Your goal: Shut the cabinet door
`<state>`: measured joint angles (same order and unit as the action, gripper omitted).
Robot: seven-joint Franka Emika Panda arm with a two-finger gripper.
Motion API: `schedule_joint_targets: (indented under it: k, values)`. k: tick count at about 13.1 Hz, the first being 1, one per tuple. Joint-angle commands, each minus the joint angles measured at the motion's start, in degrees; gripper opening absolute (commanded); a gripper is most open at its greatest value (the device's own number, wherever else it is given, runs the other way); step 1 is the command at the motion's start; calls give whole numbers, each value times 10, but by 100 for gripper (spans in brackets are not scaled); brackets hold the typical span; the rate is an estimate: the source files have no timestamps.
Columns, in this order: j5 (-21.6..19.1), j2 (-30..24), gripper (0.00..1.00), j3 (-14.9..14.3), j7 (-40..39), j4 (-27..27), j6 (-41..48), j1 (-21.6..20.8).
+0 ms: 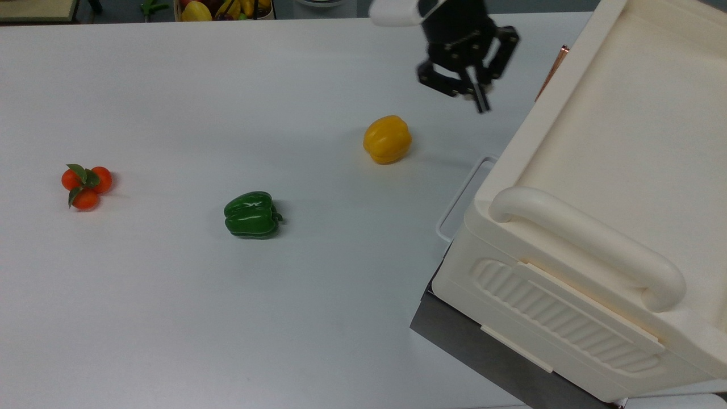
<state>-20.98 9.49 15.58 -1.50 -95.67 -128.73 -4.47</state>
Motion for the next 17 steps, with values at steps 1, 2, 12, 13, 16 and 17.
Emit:
schedule_joint_targets:
  k: [1,2,12,13,16,17]
  values:
    - [45,-69,71,-47,11,-26,150,6]
    - [61,-81,91,-62,10,-24,183,5]
    - [147,-129,100,-161,13,12,343,-2]
    - [147,-127,100,-162,12,12,335,-2]
    - [152,-127,100,-170,11,12,323,-2]
    - [152,-127,100,-170,11,12,322,-2]
